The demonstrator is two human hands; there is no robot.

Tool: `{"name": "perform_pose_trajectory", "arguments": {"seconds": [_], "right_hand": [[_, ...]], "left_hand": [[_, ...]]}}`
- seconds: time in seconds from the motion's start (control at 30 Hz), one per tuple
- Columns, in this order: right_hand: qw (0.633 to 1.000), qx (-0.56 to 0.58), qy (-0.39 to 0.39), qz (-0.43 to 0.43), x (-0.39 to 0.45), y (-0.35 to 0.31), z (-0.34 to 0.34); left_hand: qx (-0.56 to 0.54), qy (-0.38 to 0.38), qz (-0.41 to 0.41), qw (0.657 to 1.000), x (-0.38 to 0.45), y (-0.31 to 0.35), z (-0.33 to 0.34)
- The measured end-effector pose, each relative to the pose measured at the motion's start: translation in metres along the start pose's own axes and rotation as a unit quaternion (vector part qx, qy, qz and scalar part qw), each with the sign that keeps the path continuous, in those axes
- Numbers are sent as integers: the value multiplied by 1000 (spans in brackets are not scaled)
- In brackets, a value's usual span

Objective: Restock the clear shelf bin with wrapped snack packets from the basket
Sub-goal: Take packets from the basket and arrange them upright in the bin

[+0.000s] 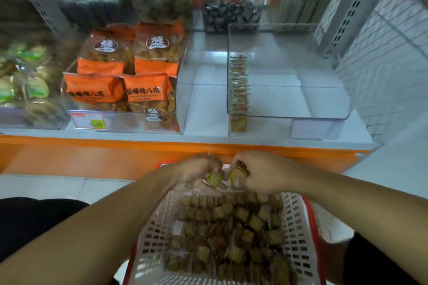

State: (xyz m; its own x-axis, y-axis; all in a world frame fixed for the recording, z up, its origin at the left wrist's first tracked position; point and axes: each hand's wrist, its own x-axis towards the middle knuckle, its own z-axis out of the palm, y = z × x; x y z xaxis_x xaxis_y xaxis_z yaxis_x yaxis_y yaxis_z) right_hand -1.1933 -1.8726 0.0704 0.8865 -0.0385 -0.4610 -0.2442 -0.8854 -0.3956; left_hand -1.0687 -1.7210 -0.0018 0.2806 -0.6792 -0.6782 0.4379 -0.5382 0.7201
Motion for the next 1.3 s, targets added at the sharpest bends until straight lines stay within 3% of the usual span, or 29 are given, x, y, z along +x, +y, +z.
{"name": "perform_pose_trajectory", "arguments": {"seconds": [0.13,0.23,0.37,0.5,0.57,0.7,0.9,1.13,1.3], "right_hand": [[983,135,109,-55,-32,-16,-51],[927,292,213,-101,-34,-29,-58],[834,506,206,-83,-18,-41,-54],[757,615,201,-88,-9,-31,-63],[736,639,201,-91,-10,-24,-69],[737,639,203,-82,-15,-15,-77],[764,627,138,-71,-21,-12,-83],[737,671,68,-41,-23,-17,-85],[780,624,43,-32,-24,-22,-74]], "left_hand": [[1,1,19,1000,-43,51,-2],[-90,-9,69,993,-69,76,0],[-192,-11,144,971,-86,84,10],[-239,2,216,947,-92,96,18],[-239,6,243,940,-93,100,21],[-267,40,246,931,-97,98,22],[-279,63,234,929,-102,95,24],[-262,75,249,929,-103,89,21],[-266,58,256,928,-99,84,23]]}}
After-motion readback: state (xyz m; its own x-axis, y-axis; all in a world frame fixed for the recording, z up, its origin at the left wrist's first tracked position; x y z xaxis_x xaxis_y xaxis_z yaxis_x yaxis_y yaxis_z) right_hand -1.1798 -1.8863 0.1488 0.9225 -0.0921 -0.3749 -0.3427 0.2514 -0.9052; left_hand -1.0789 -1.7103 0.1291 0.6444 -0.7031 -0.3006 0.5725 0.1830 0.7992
